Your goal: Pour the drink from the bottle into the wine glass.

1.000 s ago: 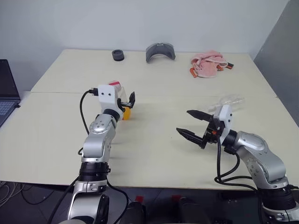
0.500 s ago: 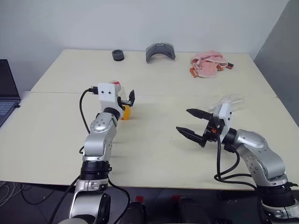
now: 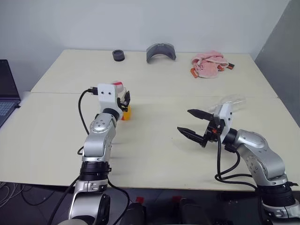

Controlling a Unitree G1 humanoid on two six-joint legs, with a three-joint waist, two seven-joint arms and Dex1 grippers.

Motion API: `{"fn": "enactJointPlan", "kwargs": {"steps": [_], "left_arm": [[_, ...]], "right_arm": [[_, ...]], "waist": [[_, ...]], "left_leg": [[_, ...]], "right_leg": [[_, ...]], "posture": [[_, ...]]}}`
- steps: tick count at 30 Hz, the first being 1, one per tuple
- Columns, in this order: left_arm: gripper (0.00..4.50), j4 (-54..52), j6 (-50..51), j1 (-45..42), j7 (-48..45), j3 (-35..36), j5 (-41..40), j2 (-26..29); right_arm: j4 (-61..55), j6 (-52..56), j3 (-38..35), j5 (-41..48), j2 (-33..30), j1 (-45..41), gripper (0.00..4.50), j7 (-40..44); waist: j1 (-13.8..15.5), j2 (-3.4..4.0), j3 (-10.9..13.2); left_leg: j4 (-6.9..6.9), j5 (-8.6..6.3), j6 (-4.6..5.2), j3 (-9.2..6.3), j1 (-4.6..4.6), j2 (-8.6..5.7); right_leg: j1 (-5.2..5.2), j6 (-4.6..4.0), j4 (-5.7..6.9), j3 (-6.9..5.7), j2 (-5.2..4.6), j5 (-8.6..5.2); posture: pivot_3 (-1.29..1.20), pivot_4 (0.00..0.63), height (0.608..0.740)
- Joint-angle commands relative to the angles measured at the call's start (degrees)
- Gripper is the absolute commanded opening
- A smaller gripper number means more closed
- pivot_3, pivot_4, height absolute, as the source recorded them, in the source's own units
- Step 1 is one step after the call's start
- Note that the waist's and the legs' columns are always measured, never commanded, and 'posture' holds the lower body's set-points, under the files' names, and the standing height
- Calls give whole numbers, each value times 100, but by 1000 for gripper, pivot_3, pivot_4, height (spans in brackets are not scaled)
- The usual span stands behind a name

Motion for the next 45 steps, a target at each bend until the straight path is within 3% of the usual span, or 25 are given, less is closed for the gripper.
{"fn": "enactJointPlan", "kwargs": {"steps": [1, 9, 17, 24, 32, 37, 45], "left_arm": [[1867, -238, -130, -98, -53, 48, -20, 45], [1866, -639, -288, 243, -401, 49, -234, 45], [1841, -912, -433, 387, -1842, -193, -1019, 110], [1841, -37, -781, -91, -3321, -593, -1386, 75], [1832, 1128, -1139, -879, -5120, -1201, -1440, -18], [1831, 1613, -1398, -1168, -5664, -1324, -1395, -49], [1827, 1934, -1612, -1276, -6184, -1461, -1334, -203]], "right_arm": [[-110, -131, -63, 7, -10, -100, 4500, 44], [-124, -208, -138, -57, -17, -61, 4500, -19], [-199, -196, -414, -39, -62, 94, 4500, -253], [-526, 349, -784, 215, -437, 210, 4500, -429], [-1663, 1877, -1022, 1222, -707, -234, 4500, -1145], [-1989, 2352, -843, 1456, -517, -629, 4500, -1684], [-1943, 2359, -144, 985, -214, -1080, 4500, -2118]], "waist": [[0, -1, 0], [-1, -2, 1], [1, -5, 3], [6, -7, 4], [-18, -9, 6], [-18, -9, 6], [-16, -9, 6]], "left_leg": [[0, 1, -3, 0, 0, 0], [-1, 2, -4, 1, -1, 0], [-1, 6, -12, 1, -3, -1], [0, 7, -10, 9, -4, -7], [-1, -1, 4, 11, -6, -8], [-1, -4, 10, 8, -6, -6], [1, -5, 11, -1, -14, -7]], "right_leg": [[0, 0, 0, 0, 0, 0], [-1, 0, -1, 1, -2, 0], [-1, 0, -1, 0, -2, 0], [0, 0, -1, -4, 8, 0], [-1, 0, -1, -2, 12, 0], [-1, 0, -2, -3, 18, 0], [-8, 0, -1, -2, 15, 0]], "posture": [[0, 150, 740], [0, 150, 740], [0, 150, 740], [0, 150, 740], [0, 150, 740], [0, 150, 740], [0, 150, 740]]}}
